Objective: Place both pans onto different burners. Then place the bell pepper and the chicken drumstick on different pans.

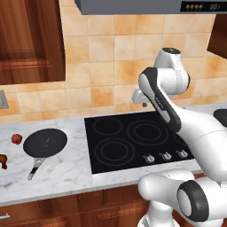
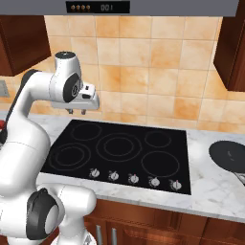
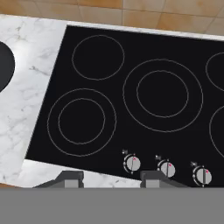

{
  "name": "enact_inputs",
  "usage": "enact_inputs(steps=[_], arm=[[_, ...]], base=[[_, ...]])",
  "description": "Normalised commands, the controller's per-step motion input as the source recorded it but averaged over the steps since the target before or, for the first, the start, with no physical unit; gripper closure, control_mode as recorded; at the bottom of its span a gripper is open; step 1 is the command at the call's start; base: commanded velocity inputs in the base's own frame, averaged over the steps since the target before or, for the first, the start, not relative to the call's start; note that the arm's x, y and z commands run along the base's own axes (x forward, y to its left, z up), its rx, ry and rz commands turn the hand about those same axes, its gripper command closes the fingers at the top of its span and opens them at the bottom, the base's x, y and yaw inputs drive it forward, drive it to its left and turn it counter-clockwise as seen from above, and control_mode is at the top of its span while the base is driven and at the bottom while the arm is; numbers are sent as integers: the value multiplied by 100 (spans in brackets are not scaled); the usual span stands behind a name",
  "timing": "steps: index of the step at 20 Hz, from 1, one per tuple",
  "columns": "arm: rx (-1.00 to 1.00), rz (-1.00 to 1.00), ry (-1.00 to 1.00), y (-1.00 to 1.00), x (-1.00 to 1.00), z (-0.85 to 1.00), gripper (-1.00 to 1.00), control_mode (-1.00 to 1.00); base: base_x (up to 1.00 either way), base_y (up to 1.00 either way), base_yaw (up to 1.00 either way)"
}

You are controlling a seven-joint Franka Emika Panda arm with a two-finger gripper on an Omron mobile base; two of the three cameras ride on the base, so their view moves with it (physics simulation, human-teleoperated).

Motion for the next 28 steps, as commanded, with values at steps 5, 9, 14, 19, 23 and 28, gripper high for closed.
enact_inputs(steps=[5,9,14,19,23,28], arm=[[0,3,0,-13,2,0,-100,-100],[0,12,0,-59,-1,0,-100,-100],[0,10,0,-95,-10,0,-100,-100],[0,10,0,-100,-7,-2,-100,-100],[0,6,5,-87,-6,-29,-100,-100],[-2,0,18,-69,0,-41,-100,-100]], base=[[0,0,0],[0,0,0],[0,0,0],[0,0,0],[0,0,0],[0,0,0]])
